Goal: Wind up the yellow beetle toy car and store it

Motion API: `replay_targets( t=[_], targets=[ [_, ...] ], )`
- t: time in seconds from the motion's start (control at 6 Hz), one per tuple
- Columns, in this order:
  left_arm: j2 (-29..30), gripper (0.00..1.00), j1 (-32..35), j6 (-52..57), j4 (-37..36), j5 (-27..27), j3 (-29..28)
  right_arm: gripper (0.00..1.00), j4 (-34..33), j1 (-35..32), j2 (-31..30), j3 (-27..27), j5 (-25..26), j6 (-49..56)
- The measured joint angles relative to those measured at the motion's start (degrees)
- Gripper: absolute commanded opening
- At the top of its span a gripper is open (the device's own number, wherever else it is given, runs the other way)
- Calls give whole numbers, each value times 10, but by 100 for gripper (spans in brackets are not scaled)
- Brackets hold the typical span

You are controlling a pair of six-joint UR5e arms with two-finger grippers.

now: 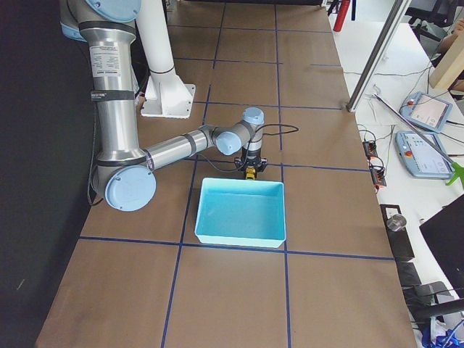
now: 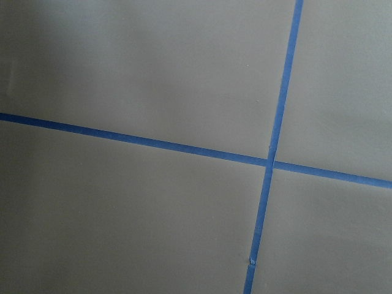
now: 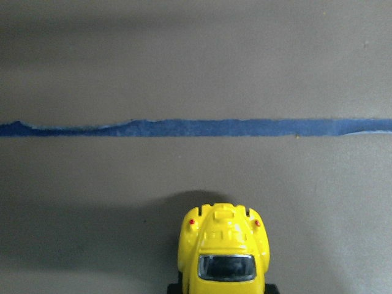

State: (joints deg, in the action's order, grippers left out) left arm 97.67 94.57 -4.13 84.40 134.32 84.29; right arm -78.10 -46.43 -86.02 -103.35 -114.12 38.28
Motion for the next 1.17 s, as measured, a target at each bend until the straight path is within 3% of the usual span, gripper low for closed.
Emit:
replay_targets(
  t=[0.5,0.83,1.17],
  targets=[
    [0,100,0,0,0,1,2,0,-26,14,18,-74,-31,-4],
    [0,100,0,0,0,1,3,0,-116,72,126,-71,-23,-12],
    [0,100,0,0,0,1,2,0,-184,147,243,-47,22,-65]
  ],
)
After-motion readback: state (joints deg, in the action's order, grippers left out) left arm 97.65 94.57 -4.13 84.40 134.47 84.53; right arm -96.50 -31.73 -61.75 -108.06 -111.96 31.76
